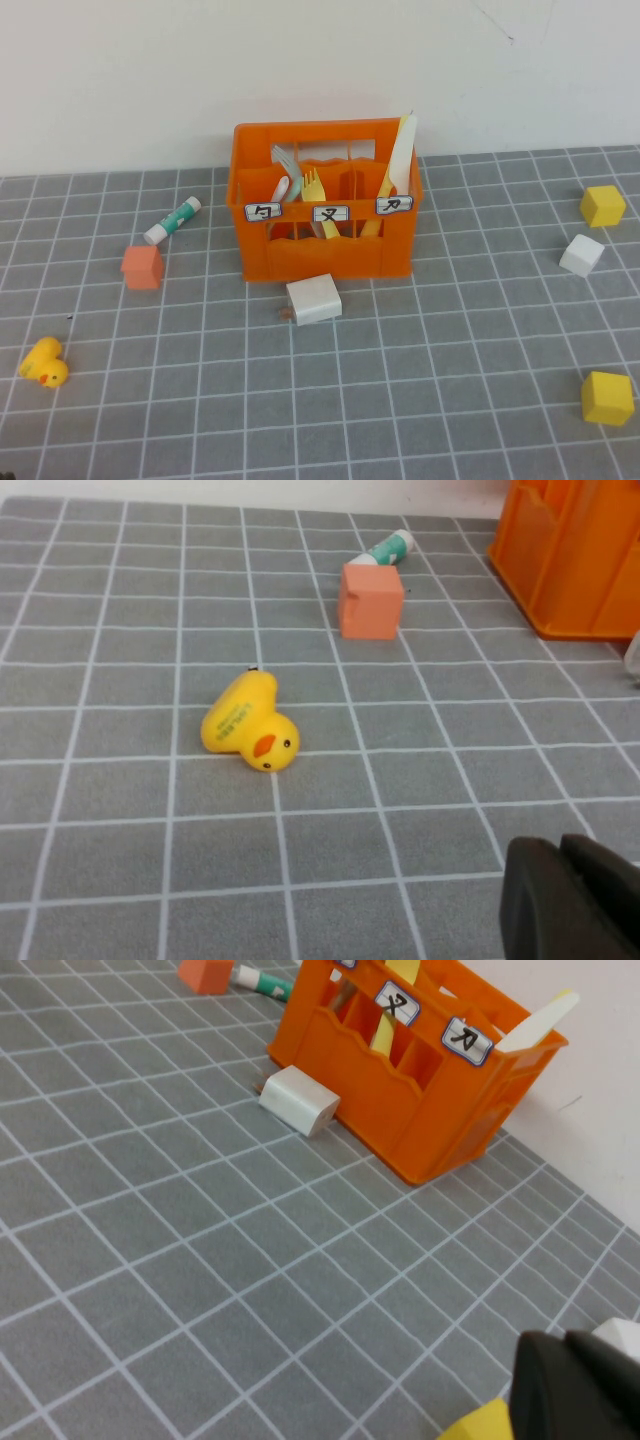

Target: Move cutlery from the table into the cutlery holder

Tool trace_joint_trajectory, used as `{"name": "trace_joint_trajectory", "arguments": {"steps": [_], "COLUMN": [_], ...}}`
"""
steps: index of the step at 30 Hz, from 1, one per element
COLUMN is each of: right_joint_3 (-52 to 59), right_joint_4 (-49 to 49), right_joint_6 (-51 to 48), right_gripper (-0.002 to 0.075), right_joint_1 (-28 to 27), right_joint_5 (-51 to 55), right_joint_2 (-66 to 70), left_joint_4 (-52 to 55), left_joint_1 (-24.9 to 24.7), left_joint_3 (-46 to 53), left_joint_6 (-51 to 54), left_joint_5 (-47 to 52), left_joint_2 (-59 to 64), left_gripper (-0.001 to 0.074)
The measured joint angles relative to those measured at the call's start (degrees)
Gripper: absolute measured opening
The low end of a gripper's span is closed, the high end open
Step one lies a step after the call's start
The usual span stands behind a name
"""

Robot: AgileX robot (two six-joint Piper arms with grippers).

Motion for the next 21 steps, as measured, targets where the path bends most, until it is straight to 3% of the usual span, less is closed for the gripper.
{"name": "trace_joint_trajectory", "arguments": {"steps": [7, 21], "right_joint_3": [0.00, 0.00], "right_joint_4": [0.00, 0.00], "right_joint_6": [0.00, 0.00], "right_gripper": [-0.0001, -0.0001], "right_joint_1": [0.00, 0.00], "right_joint_5": [0.00, 0.00], "right_joint_2": [0.00, 0.00], "left_joint_4": [-3.04, -3.13], "left_joint_1": [3.23, 3.36], "left_joint_3": [0.00, 0.00], "left_joint_6": [1.07, 1.65], "left_joint_5": [0.00, 0.00], "left_joint_2": [0.00, 0.00], "left_gripper": [0.0000, 0.0000]}}
